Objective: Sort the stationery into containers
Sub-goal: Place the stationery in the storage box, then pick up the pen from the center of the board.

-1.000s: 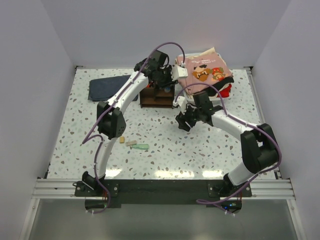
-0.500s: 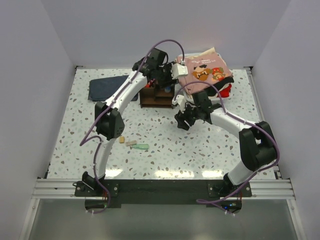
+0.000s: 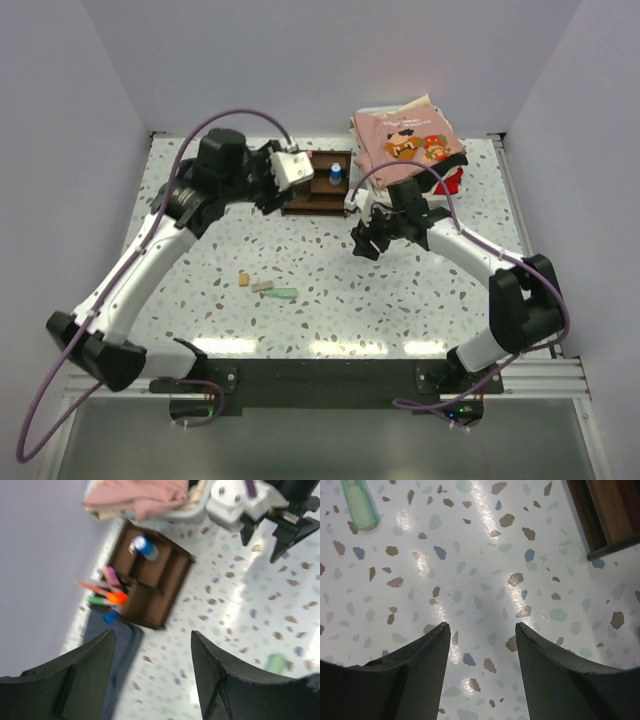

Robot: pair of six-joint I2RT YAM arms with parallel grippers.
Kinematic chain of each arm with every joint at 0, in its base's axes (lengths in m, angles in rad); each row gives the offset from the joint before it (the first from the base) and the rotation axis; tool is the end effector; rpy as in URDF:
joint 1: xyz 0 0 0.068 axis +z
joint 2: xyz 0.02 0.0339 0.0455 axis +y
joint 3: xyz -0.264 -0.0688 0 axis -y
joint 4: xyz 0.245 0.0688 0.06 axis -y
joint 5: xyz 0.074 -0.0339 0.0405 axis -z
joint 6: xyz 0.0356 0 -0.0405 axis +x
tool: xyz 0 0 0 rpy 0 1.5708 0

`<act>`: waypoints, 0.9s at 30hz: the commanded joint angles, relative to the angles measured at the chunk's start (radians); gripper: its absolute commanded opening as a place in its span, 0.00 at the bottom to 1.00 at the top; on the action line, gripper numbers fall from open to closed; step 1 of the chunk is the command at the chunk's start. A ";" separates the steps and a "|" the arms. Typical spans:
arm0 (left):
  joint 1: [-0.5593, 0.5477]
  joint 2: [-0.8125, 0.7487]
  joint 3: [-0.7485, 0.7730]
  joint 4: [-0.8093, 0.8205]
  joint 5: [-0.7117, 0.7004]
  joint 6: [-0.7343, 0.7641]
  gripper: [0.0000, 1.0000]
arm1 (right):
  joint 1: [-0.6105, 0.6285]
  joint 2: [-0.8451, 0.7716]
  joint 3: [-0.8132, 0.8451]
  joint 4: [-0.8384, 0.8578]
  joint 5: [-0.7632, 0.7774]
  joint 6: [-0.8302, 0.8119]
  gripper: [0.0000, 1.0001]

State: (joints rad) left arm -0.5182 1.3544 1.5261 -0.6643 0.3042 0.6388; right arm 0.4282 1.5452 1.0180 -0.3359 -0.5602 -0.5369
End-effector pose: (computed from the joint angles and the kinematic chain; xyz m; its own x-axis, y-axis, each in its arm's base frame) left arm 0.2463 -0.1527 0.4213 0.0886 0.6043 -0.7918 0.8084 0.4208 0.4116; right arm 0.2859 0.1513 0.2269 -0.2534 -0.5919 -0.7651 -0.9259 0.3776 0.0144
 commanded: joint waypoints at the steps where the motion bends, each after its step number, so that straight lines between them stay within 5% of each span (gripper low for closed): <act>1: 0.154 -0.130 -0.292 0.015 0.028 -0.243 0.67 | 0.110 -0.120 -0.064 0.044 -0.063 -0.089 0.58; 7: 0.320 -0.290 -0.463 0.147 0.009 -0.393 0.67 | 0.337 -0.076 -0.082 0.158 0.069 0.106 0.52; 11: 0.394 -0.350 -0.492 0.184 -0.043 -0.488 0.67 | 0.357 -0.010 -0.061 0.222 0.141 0.304 0.52; 20: 0.561 -0.471 -0.550 0.187 -0.106 -0.599 0.69 | 0.434 0.208 0.106 0.129 0.124 0.089 0.49; 27: 0.656 -0.482 -0.514 0.187 -0.111 -0.584 0.73 | 0.498 0.231 0.074 0.305 0.169 0.137 0.51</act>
State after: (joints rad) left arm 0.1207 0.8898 0.9848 -0.5148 0.1997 0.0635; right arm 0.8921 1.7821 1.0882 -0.1551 -0.4316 -0.4004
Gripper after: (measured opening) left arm 0.730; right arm 0.505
